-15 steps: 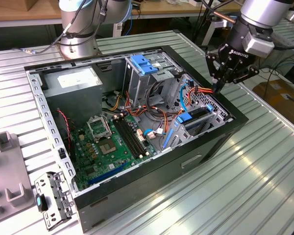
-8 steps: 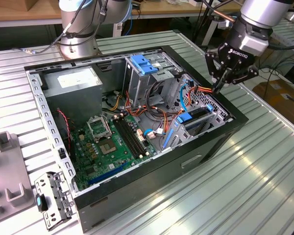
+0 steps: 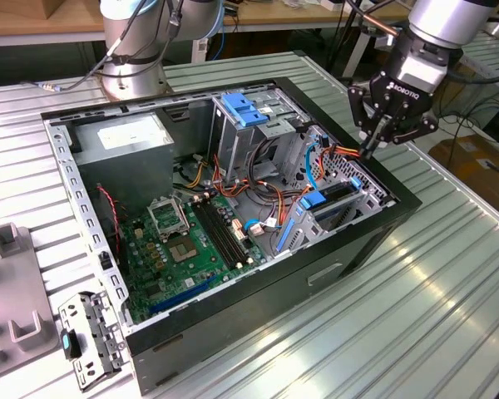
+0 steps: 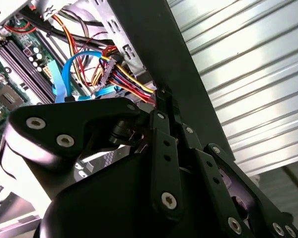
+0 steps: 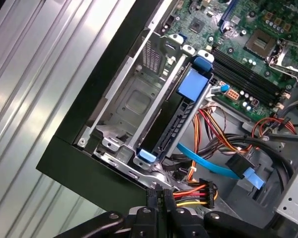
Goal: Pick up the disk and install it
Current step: 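Insert the first disk wire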
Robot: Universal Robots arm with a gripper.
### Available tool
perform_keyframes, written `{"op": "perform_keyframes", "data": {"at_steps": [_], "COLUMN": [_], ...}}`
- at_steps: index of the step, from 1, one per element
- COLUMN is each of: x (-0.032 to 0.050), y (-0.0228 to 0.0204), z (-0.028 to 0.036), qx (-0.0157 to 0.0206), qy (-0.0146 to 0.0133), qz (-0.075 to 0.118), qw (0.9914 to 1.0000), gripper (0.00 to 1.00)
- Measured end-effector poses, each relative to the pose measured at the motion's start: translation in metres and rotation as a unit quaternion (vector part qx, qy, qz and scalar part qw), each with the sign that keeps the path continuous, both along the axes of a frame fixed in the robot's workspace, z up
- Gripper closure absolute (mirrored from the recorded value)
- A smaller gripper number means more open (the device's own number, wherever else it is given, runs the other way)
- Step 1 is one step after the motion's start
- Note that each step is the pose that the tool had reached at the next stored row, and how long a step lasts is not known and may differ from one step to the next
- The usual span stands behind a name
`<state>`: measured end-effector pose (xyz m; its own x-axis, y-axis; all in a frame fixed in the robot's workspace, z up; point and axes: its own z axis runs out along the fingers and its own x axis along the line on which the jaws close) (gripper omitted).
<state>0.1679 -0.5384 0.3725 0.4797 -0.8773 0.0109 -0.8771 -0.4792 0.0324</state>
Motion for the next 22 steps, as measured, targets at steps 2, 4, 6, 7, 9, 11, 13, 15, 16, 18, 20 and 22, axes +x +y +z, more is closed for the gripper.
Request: {"op": "perform_keyframes", "data": {"at_steps": [2, 4, 6, 7, 9, 11, 13, 15, 16, 18, 20, 22], "x": [0.0, 0.0, 0.0, 0.0, 0.0, -0.0001, -0.0006, -0.0028, -0.0051, -0.0092, -0.0137, -0.0168], "y": [0.0, 0.0, 0.0, 0.0, 0.0, 0.0, 0.0, 0.0001, 0.0, 0.0, 0.0, 0.0], "z": [0.0, 0.0, 0.0, 0.0, 0.0, 0.0, -0.0001, 0.0, 0.0, 0.0, 0.0, 0.0], "qx": [0.0, 0.0, 0.0, 0.0, 0.0, 0.0, 0.0001, 0.0, 0.0, 0.0, 0.0, 0.0001], "qy": [0.0, 0.0, 0.0, 0.0, 0.0, 0.0, 0.0, 0.0, 0.0, 0.0, 0.0, 0.0], "qz": [-0.015, -0.024, -0.026, -0.026, -0.026, -0.028, -0.035, -0.037, -0.038, -0.039, -0.04, -0.042], "qw": [0.99988, 0.9997, 0.99966, 0.99966, 0.99965, 0.9996, 0.9994, 0.99932, 0.99929, 0.99925, 0.99918, 0.99913], "gripper": [0.84, 0.84, 0.84, 0.84, 0.84, 0.84, 0.84, 0.84, 0.84, 0.84, 0.84, 0.84]}}
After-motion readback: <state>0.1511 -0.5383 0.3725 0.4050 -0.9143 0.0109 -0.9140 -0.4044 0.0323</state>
